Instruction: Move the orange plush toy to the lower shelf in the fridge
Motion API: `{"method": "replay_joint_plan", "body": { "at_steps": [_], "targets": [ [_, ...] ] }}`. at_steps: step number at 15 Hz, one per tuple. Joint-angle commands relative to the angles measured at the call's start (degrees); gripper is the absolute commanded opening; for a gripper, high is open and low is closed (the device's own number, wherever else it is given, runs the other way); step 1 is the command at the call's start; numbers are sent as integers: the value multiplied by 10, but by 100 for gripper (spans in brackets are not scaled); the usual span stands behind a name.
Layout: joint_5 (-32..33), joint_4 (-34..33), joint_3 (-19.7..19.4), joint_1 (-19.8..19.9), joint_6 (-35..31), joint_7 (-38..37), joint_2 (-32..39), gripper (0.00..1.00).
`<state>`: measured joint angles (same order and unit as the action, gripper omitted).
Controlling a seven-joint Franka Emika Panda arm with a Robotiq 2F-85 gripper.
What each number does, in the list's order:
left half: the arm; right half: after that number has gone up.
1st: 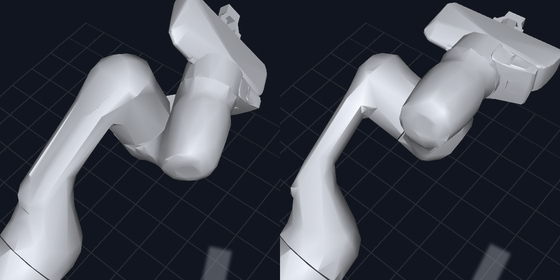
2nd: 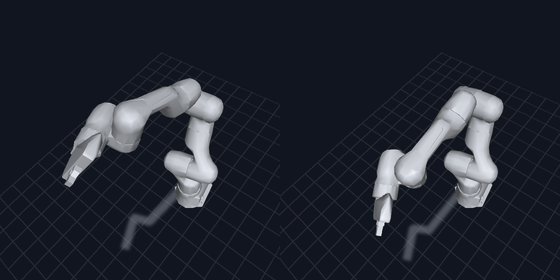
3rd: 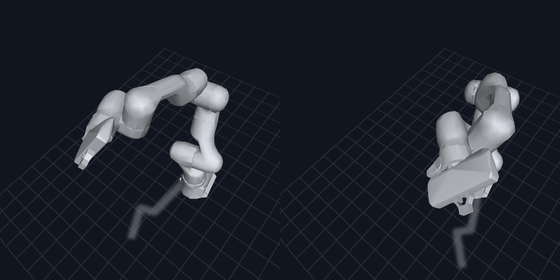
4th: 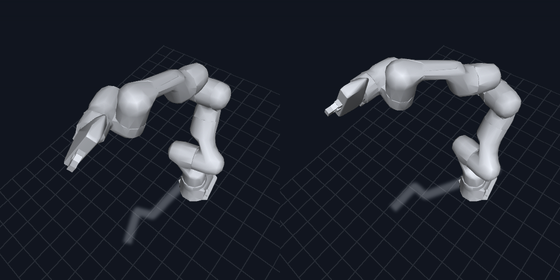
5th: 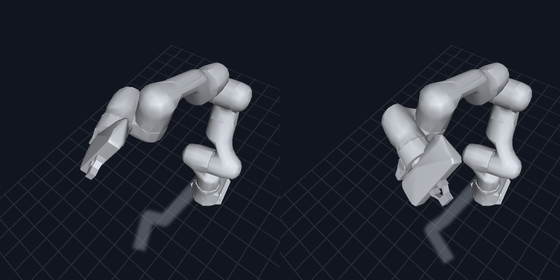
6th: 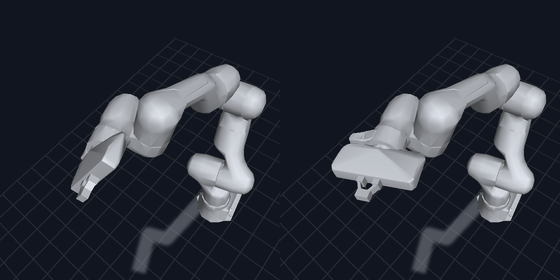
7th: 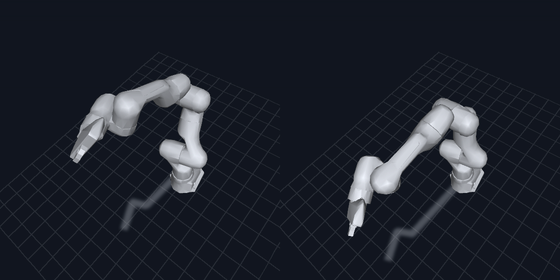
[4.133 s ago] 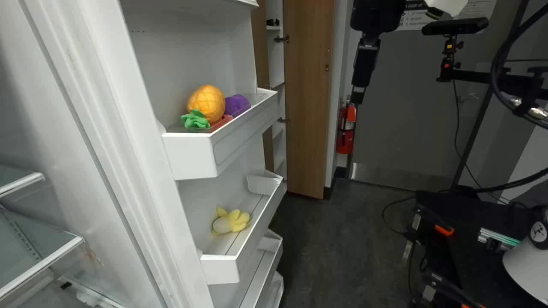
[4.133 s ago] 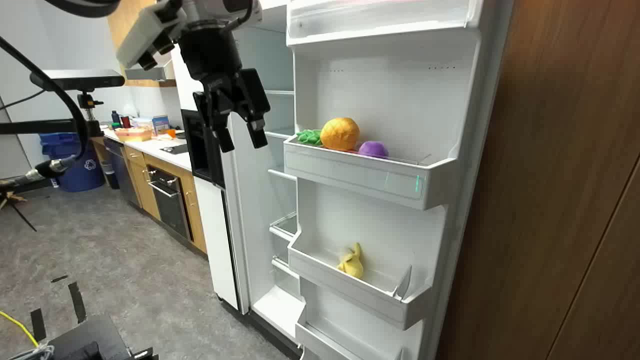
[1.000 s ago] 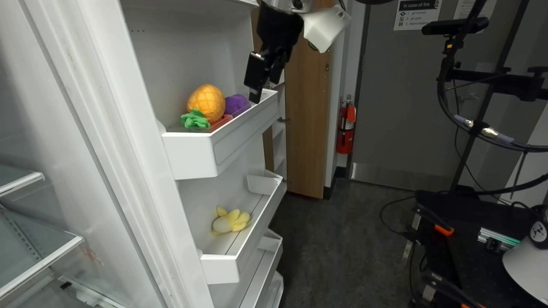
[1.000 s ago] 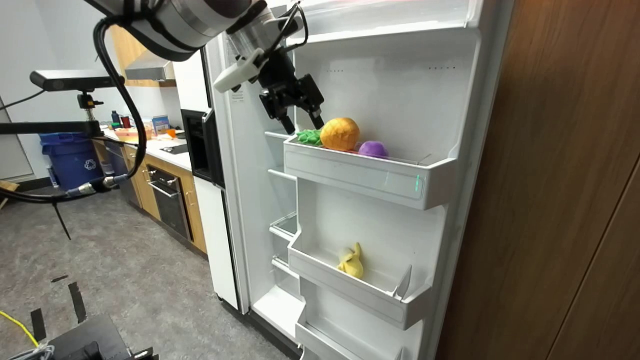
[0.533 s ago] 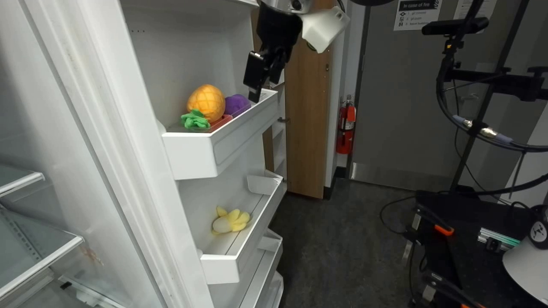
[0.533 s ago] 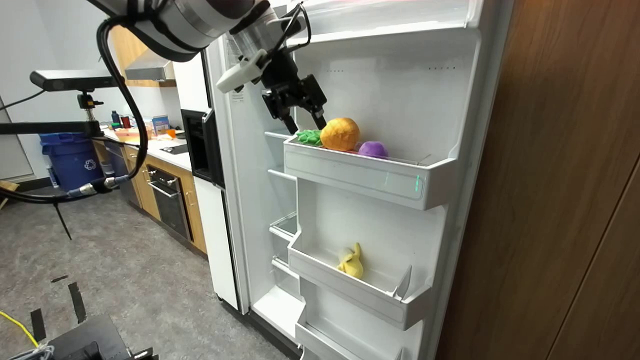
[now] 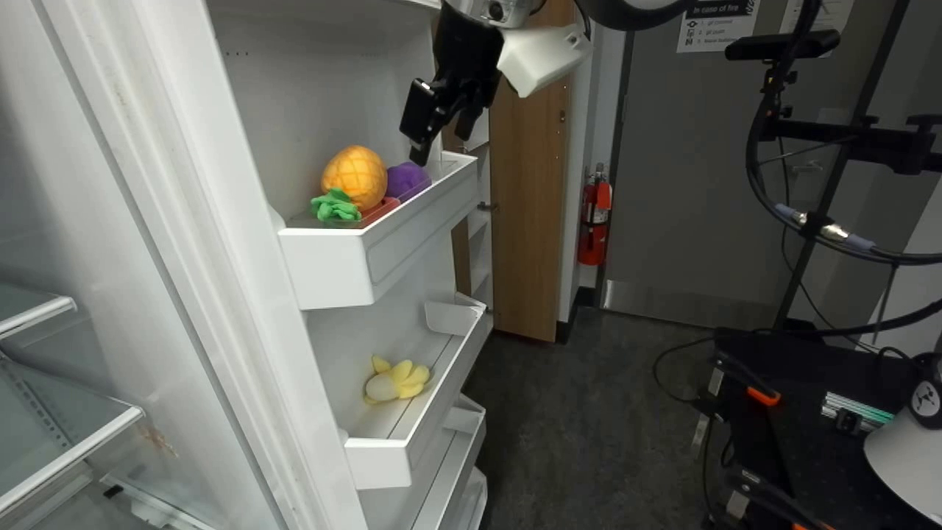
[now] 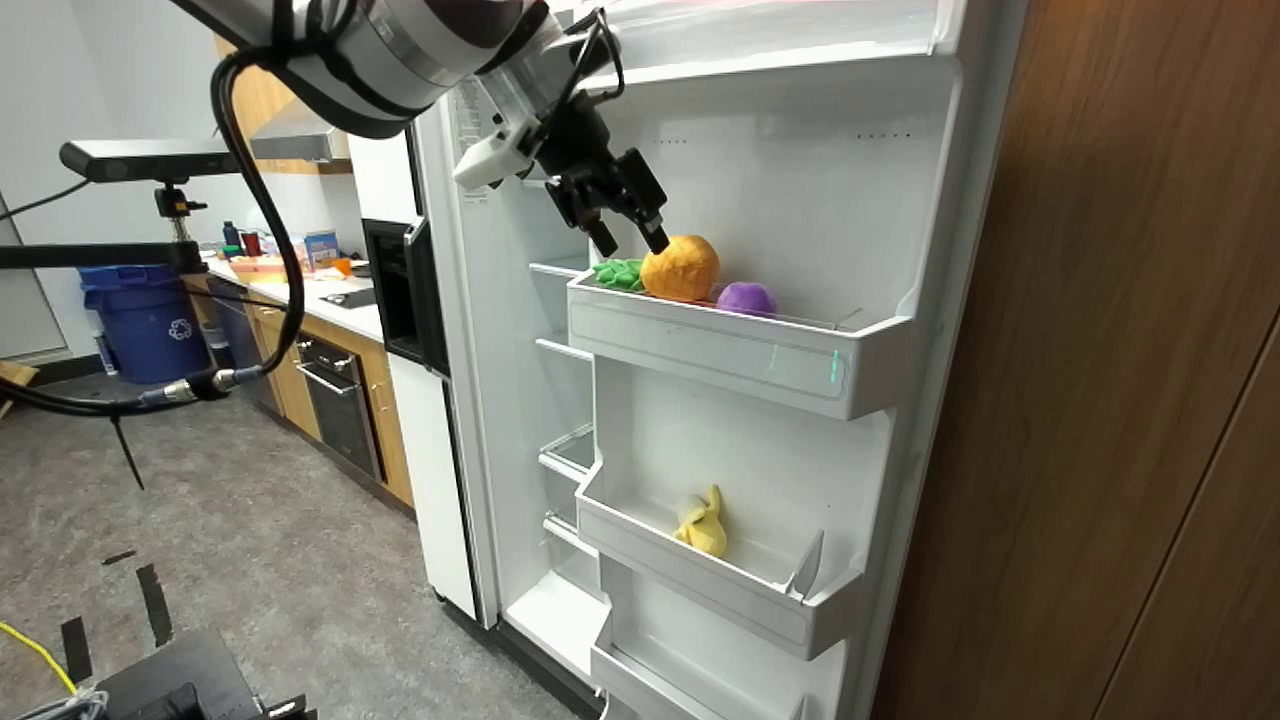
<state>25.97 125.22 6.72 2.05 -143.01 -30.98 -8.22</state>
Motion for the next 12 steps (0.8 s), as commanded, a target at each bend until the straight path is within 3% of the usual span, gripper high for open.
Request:
{"method": "replay_joint_plan", "body": {
  "at_steps": [1, 12],
  "targets": [
    [56, -9, 6, 6, -39, -56, 24, 100],
    [260, -83, 12, -5, -67, -234, 107, 100]
  ]
}}
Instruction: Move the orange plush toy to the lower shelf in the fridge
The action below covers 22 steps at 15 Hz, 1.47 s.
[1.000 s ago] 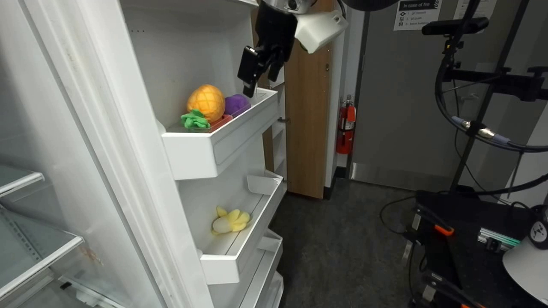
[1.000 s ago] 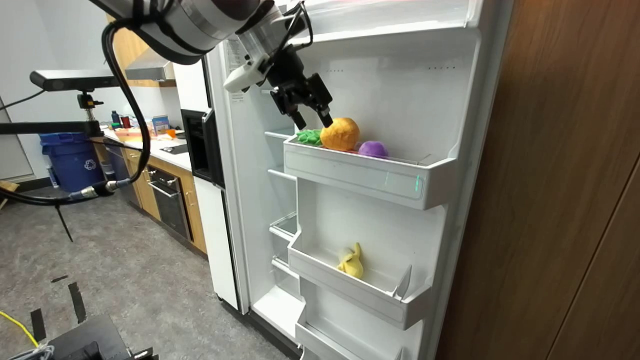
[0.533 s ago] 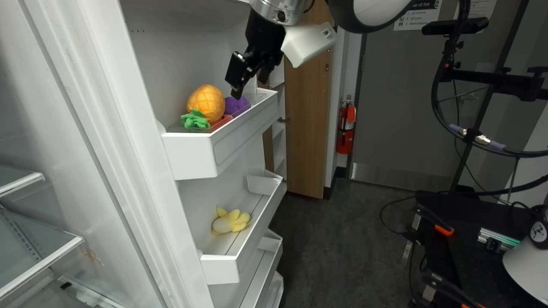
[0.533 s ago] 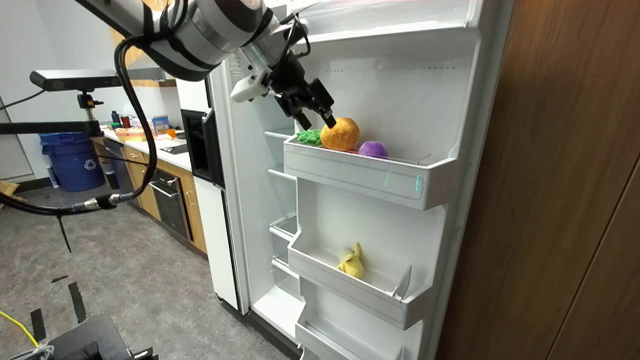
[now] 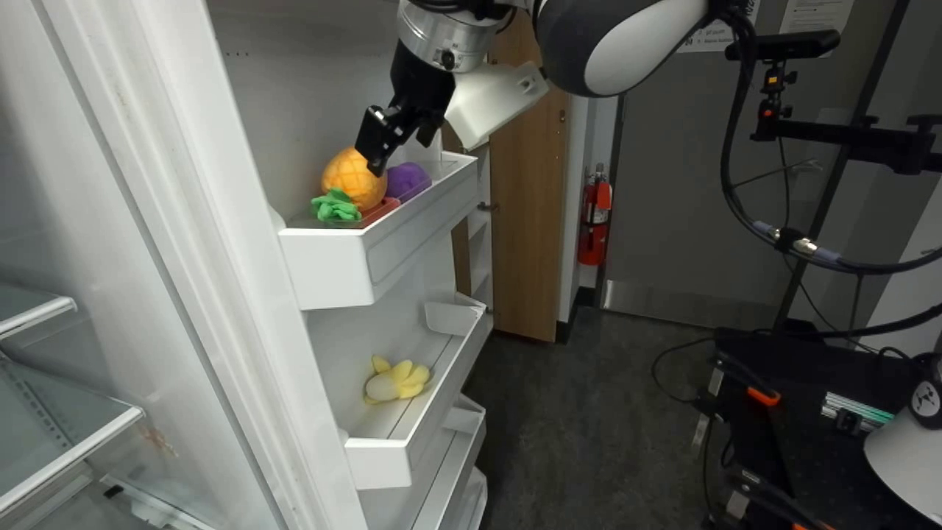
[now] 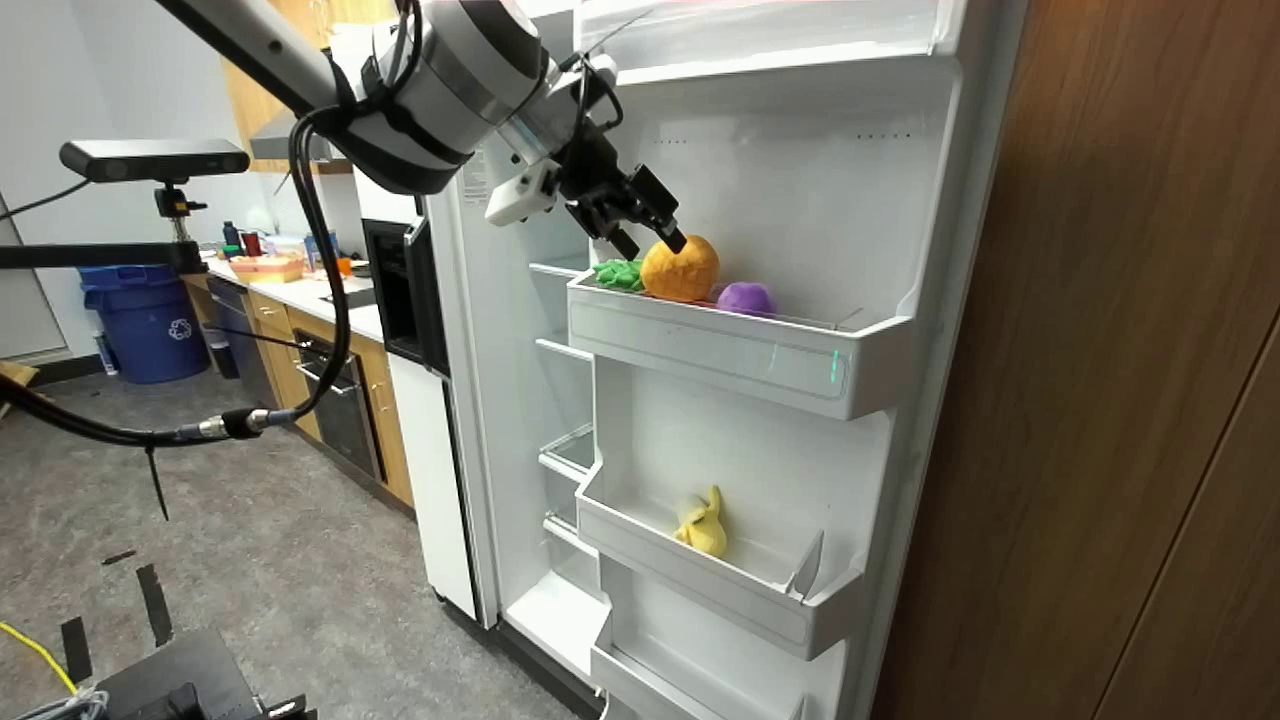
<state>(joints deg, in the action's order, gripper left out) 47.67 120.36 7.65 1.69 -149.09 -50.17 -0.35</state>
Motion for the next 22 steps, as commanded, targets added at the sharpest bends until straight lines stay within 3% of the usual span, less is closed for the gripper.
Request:
{"method": "replay_joint_plan", "body": {
  "at_steps": [1, 11, 12, 14, 22],
  "targets": [
    [51, -41, 3, -3, -4, -54, 35, 100],
    [57, -99, 9, -5, 2, -121, 97, 100],
    [53, -104, 9, -4, 3, -120, 101, 76],
    [51, -109, 9, -3, 3, -117, 104, 66],
    [23, -100, 6, 6, 3, -100, 97, 5]
  ]
}}
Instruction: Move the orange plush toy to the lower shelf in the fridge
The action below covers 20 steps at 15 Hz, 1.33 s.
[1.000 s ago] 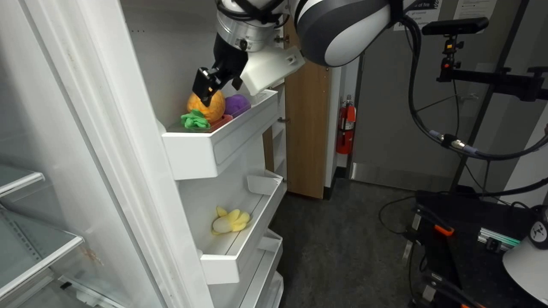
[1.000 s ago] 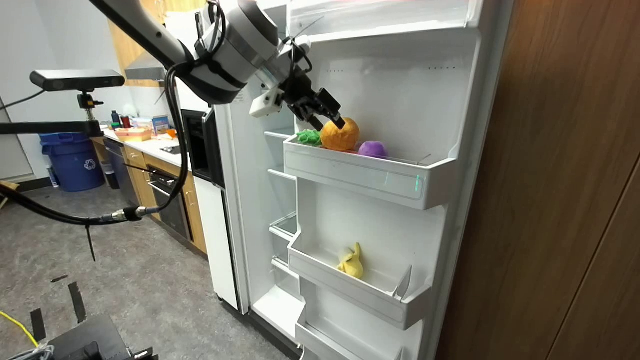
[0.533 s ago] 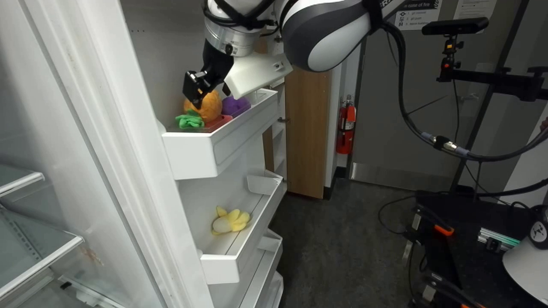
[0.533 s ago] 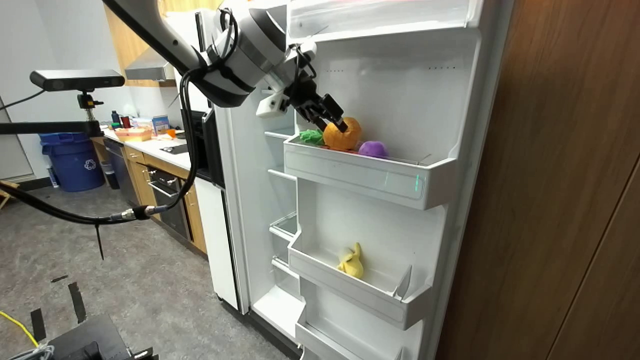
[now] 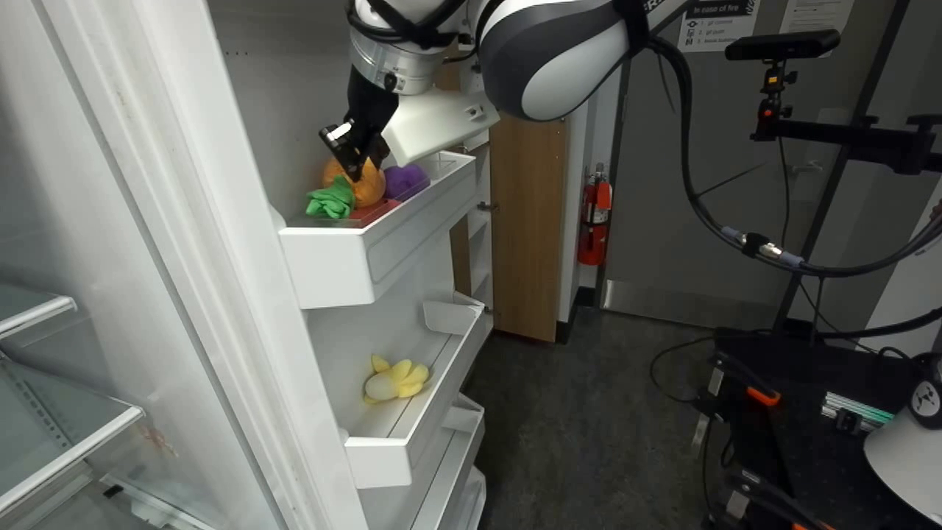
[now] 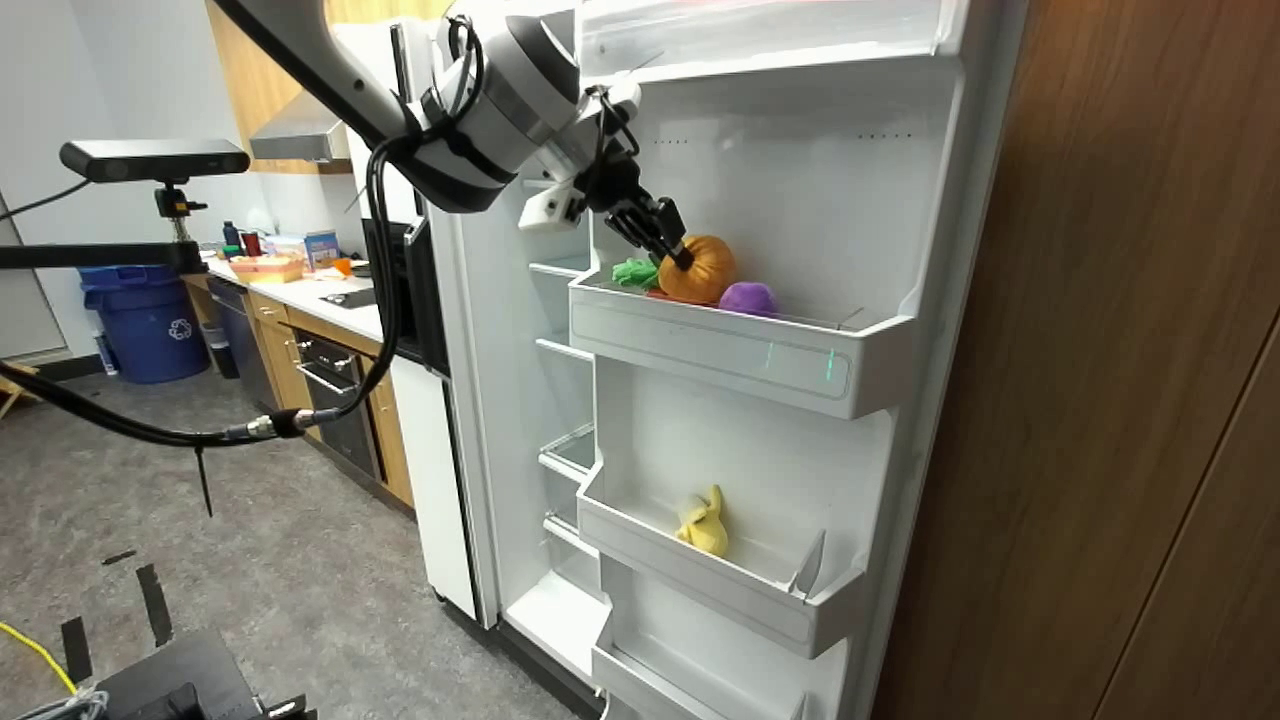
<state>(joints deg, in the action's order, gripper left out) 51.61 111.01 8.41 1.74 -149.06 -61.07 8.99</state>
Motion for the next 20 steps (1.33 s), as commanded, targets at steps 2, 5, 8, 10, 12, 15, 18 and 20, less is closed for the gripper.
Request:
{"method": "replay_joint_plan", "body": {
  "at_steps": [2, 5, 8, 10, 12, 15, 18, 20],
  "targets": [
    [-40, -4, -31, -21, 0, 25, 0, 0],
    [-95, 3, -35, -28, 2, 71, -14, 3],
    [-152, 13, -33, -39, 5, 123, -33, 3],
    [-186, 19, -30, -48, 7, 155, -47, 3],
    [-210, 22, -28, -58, 14, 183, -60, 3],
    [-239, 26, -23, -72, 31, 219, -82, 3],
    [-292, 34, -12, -83, 53, 279, -104, 3],
    [-342, 40, -3, -92, 71, 334, -115, 3]
  ]
}}
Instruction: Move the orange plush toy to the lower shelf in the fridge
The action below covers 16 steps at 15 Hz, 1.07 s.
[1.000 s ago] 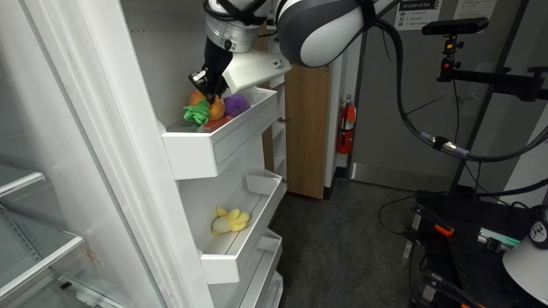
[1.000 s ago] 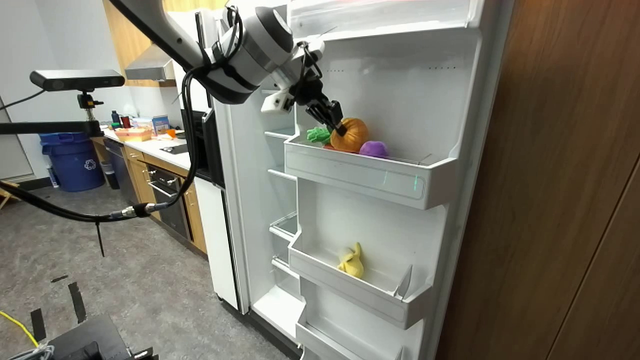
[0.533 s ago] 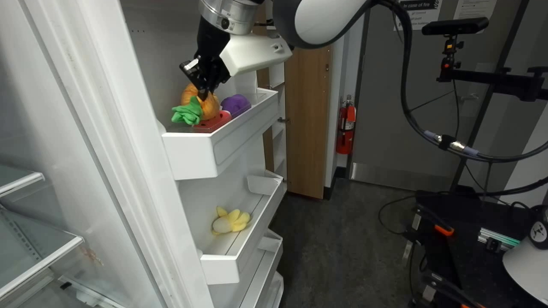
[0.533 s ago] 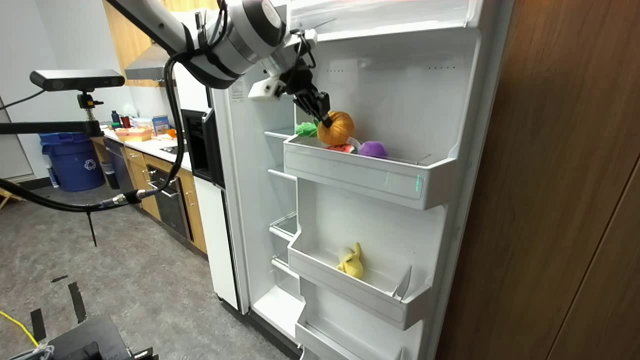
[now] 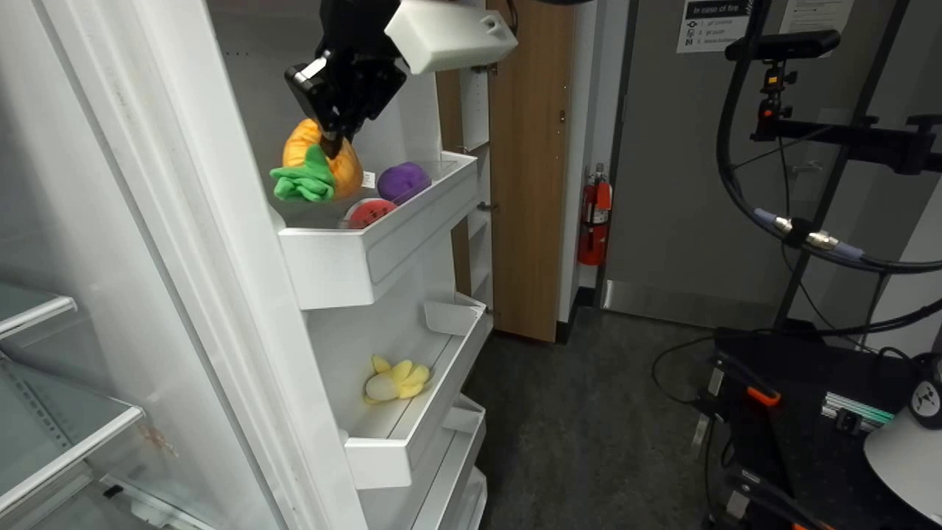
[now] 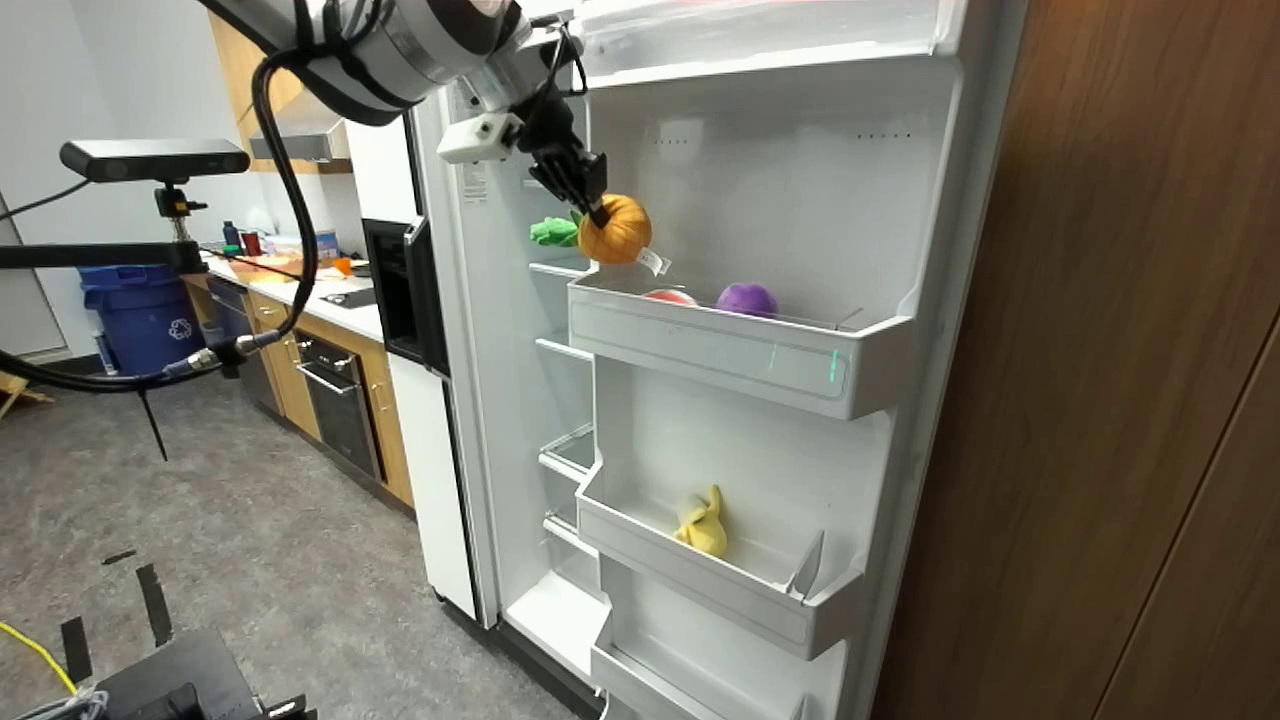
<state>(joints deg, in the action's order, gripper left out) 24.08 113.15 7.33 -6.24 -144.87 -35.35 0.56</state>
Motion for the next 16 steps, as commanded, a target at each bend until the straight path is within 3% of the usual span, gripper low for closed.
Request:
{"method": "replay_joint_plan", "body": {
  "at_steps": [1, 6, 10, 16],
  "targets": [
    [-100, 21, 10, -15, 44, 111, -37, 3],
    [-184, 18, 19, -23, 150, 221, -52, 3],
    [-150, 31, 20, -20, 176, 235, -51, 3],
    [-90, 78, 18, -15, 128, 231, -39, 3]
  ]
}}
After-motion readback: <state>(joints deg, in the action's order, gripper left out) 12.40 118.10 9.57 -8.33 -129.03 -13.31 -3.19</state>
